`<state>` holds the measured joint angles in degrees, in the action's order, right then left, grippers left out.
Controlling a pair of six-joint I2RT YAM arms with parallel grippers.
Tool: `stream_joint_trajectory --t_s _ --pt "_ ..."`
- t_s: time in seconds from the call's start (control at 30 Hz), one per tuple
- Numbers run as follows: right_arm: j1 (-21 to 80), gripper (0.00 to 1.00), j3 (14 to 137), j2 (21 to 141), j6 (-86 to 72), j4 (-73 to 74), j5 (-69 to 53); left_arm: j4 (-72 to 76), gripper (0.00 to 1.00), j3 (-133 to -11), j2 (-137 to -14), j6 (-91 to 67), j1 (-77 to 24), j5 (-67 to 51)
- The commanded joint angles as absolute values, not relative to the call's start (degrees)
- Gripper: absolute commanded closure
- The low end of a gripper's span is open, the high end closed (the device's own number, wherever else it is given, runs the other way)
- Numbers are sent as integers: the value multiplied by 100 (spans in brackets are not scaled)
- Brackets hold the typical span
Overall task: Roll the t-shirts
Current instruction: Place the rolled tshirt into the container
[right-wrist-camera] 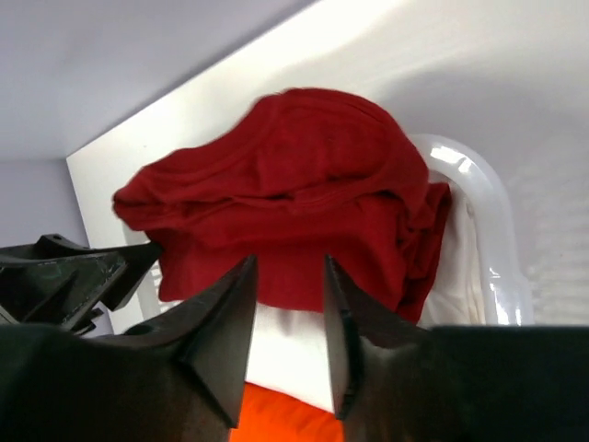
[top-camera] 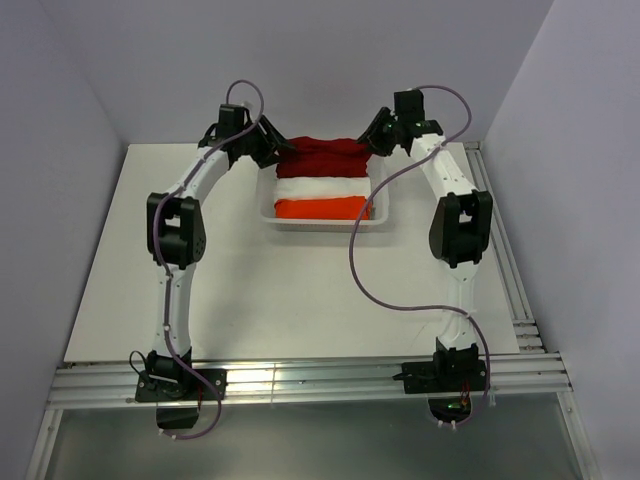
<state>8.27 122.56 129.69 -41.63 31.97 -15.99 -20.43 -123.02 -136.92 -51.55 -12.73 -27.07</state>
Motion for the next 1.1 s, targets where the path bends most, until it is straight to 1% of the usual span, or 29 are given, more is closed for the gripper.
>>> stream_joint_trajectory --t_s 0.0,0.1,0.2,0.23,0.27,0.3,0.33,0.43,0.57,0.7,0.9,1.07 --pt "782 55 12261 12472 -3745 2874 -1600 -2065 37 -12463 -13026 -4957 -1248 -2532" --pt "712 47 12497 12681 -3612 2786 -1835 -2100 35 -12804 -13121 -4608 -1195 -2374" --pt "519 44 12919 13050 -3534 2839 -2074 -2110 34 -13244 -13393 -4465 -1003 -2530" --pt "440 42 13068 13113 -3437 2856 -2126 -1944 34 -13271 -13429 -4421 -863 -2592" --pt "405 36 13095 13183 -3402 2743 -2214 -1812 33 -13237 -13456 -4386 -809 -2767" --pt "369 36 13104 13279 -3358 2673 -2354 -1619 30 -13184 -13473 -4264 -704 -2890" --pt "308 35 13096 13332 -3270 2524 -2408 -1330 28 -13027 -13474 -4184 -660 -2952" --pt "211 35 13043 13552 -3182 2242 -2810 -888 23 -12989 -13649 -3929 -493 -3410" --pt "88 34 13288 14096 -3226 1960 -3383 -433 22 -13262 -14228 -3946 -299 -3919" --pt "97 34 13368 14370 -3305 1609 -3779 182 20 -13289 -14493 -4016 -281 -4358" --pt "97 34 13325 14555 -3585 959 -4349 667 19 -13447 -14853 -4227 -299 -4649" --pt "88 34 13166 14458 -3718 449 -4333 1142 18 -13298 -14836 -4193 -360 -4632"
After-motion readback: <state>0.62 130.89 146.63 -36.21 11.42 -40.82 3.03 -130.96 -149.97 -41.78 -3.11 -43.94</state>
